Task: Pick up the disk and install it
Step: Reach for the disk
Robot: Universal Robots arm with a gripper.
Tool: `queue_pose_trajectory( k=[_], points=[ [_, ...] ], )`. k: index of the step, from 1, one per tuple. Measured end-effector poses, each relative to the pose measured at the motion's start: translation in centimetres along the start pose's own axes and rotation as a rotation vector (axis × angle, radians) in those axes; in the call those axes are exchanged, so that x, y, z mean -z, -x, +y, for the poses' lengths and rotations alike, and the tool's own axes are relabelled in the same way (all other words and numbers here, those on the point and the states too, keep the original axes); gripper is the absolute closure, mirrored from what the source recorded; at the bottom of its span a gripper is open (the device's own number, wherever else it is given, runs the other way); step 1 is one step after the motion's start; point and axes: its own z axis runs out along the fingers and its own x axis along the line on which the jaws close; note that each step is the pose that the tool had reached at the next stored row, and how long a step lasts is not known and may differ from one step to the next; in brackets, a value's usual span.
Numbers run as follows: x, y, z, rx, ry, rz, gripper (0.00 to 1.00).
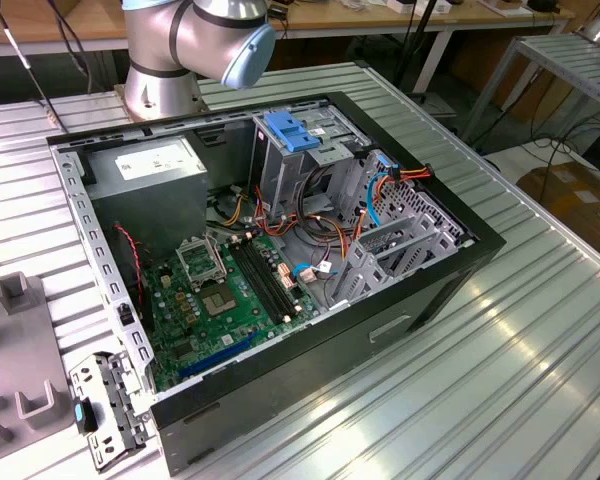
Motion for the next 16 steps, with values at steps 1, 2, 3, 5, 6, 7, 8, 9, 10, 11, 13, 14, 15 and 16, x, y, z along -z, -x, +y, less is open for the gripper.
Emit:
queue_pose_trajectory(
  k=[1, 2, 3, 5, 6, 7, 8, 9, 10, 11, 13, 14, 15, 16],
  points=[
    [0.0, -0.14, -0.01, 0.0, 0.0, 0.0002, 0.89],
    [0.0, -0.26, -0.02, 0.0, 0.0, 0.0003, 0.89],
    [0.0, -0.47, -0.04, 0.0, 0.0, 0.0006, 0.89],
    [0.0, -0.85, -0.07, 0.0, -0.0001, 0.0008, 0.89],
    [0.0, -1.0, -0.08, 0.0, 0.0, 0.0008, 0.89],
    [0.01, -1.16, -0.09, 0.0, -0.0001, 0.001, 0.89],
    [0.01, -1.26, -0.1, 0.0, -0.0001, 0.0011, 0.89],
    [0.01, -1.44, -0.11, 0.0, -0.0001, 0.0012, 0.89],
    [0.01, -1.57, -0.12, 0.0, 0.0, 0.0013, 0.89],
    [0.01, -1.8, -0.14, 0.0, -0.0001, 0.0015, 0.89],
    [0.02, -2.3, -0.18, 0.0, -0.0001, 0.0019, 0.89],
    [0.01, -2.46, -0.19, 0.0, -0.0001, 0.0019, 0.89],
    [0.02, -2.61, -0.2, 0.0, -0.0001, 0.002, 0.89],
    [0.02, -2.8, -0.22, 0.0, -0.0001, 0.0021, 0.89]
  ],
)
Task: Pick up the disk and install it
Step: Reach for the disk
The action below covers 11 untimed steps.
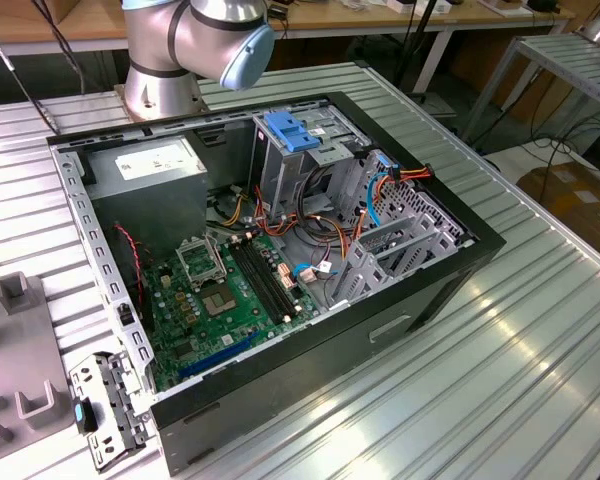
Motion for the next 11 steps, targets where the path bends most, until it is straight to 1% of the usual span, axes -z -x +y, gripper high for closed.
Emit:
queue_pose_trajectory(
  k=[5, 11],
  points=[
    [0.0, -0.91, -0.07, 0.0, 0.0, 0.0003, 0.89],
    [0.01, -1.84, -0.14, 0.0, 0.0, 0.0008, 0.89]
  ],
)
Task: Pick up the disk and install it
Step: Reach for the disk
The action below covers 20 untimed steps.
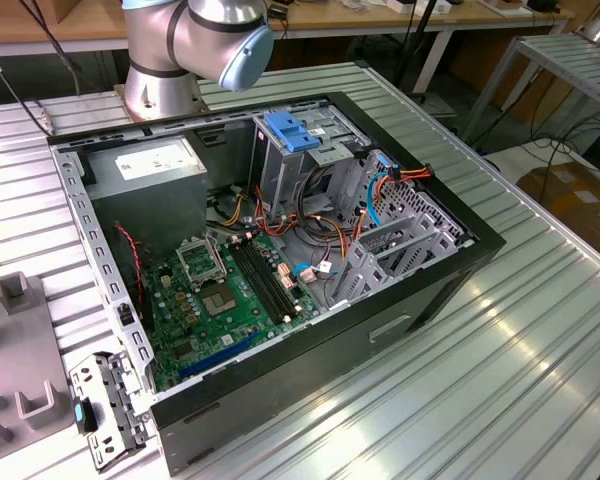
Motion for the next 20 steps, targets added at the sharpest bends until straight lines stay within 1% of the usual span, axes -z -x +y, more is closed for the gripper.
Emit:
queue_pose_trajectory(
  k=[10, 11, 18, 20],
  points=[
    [0.01, -1.24, -0.09, 0.0, -0.0001, 0.0012, 0.89],
    [0.01, -1.65, -0.12, 0.0, -0.0001, 0.0014, 0.89],
    [0.01, -2.66, -0.2, 0.0, -0.0001, 0.0018, 0.89],
    [0.02, -3.12, -0.23, 0.0, -0.0002, 0.0022, 0.89]
  ],
)
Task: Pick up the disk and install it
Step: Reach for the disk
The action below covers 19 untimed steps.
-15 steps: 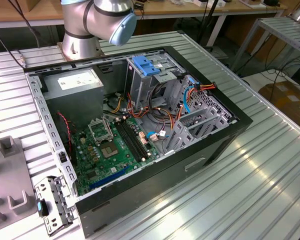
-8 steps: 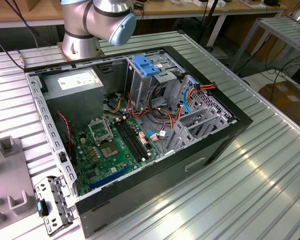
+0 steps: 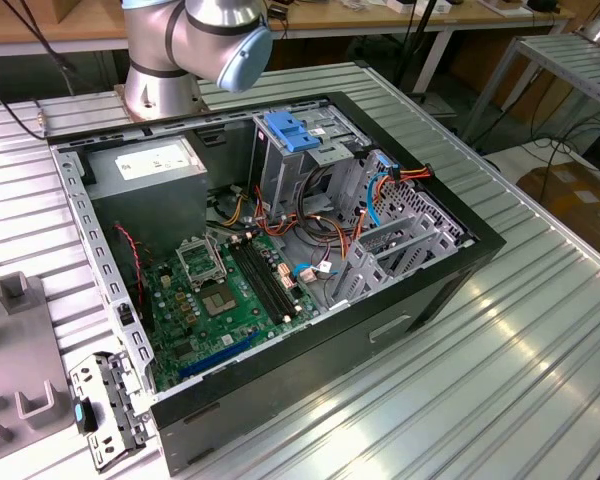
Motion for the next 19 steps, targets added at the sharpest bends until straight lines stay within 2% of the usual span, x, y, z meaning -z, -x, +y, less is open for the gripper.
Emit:
queue_pose_trajectory(
  k=[8, 10, 19],
  points=[
    [0.0, -1.37, -0.11, 0.0, 0.0, 0.0006, 0.89],
    [0.0, -2.06, -0.16, 0.0, 0.0, 0.0009, 0.89],
    [0.01, -3.9, -0.3, 0.0, 0.0, 0.0015, 0.89]
  ],
)
